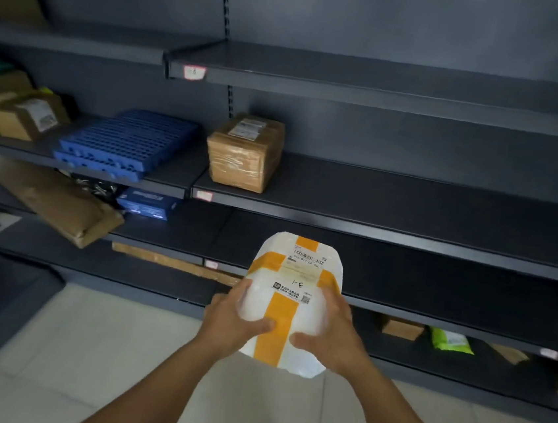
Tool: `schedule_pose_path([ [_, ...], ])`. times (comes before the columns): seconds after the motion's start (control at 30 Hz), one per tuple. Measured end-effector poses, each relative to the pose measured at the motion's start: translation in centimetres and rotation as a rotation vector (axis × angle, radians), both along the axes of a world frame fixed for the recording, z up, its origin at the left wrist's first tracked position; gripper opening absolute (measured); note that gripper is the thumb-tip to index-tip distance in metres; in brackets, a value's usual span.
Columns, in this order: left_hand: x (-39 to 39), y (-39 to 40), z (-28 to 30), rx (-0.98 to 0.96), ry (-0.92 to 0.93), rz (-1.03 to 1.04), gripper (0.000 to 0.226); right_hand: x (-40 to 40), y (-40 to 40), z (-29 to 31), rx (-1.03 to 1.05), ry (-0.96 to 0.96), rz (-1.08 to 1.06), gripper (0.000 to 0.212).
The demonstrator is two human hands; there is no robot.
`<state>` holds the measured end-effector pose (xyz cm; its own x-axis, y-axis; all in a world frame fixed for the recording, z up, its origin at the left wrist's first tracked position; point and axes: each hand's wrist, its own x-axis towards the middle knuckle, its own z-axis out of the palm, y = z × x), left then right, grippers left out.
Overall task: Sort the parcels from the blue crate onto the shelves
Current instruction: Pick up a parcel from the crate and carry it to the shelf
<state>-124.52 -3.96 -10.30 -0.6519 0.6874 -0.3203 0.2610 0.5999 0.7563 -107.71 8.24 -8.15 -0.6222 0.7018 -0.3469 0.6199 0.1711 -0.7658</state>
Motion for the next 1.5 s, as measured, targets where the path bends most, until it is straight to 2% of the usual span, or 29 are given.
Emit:
schedule_pose_path([
  [0.2, -7.0, 3.5, -3.9, -0.125, 0.023, 0.033, 0.112, -7.7, 4.6, -3.4, -0.068, -0.057, 0.089, 0.102],
  [0.3, -10.0, 5.4, -6.2, -0.153, 0.042, 0.047, 0.114, -10.9, 6.6, -5.9, -0.102, -0.073, 0.141, 0.107],
  [0.43, -13.9, 7.2, -11.4, -0.125, 0.002, 0.038, 0.112, -14.4, 8.8, -9.4, -0.106, -0.128, 0.238, 0.108],
  [0.6, -18.8, 9.6, -18.4, -0.082, -0.038, 0.001, 0.105, -18.9, 11.8, -14.7, -0.073, -0.116, 0.204, 0.105],
  [0.7, -21.2, 12.2, -18.8, -0.093, 0.002, -0.023, 0.107, -21.6, 14.0, -18.1, -0.034, -0.086, 0.159, 0.105],
  [0.83, -24.4, 16.0, -21.0, -0.133, 0.08, -0.064, 0.095, -24.6, 16.8, -22.0, 0.03, -0.062, 0.124, 0.104],
  [1.03, -28.3, 19.9, -24.8, -0.103, 0.163, -0.104, 0.09, -29.0, 19.8, -26.3, 0.175, -0.035, 0.122, 0.101],
  [1.33, -33.1, 23.9, -24.6, -0.117, 0.23, -0.096, 0.082, -34.5, 23.3, -28.0, 0.233, -0.039, 0.113, 0.097],
  [1.5, -32.1, 23.1, -24.2, -0.202, 0.28, -0.103, 0.09, -33.6, 22.5, -26.9, 0.223, -0.129, 0.096, 0.101],
])
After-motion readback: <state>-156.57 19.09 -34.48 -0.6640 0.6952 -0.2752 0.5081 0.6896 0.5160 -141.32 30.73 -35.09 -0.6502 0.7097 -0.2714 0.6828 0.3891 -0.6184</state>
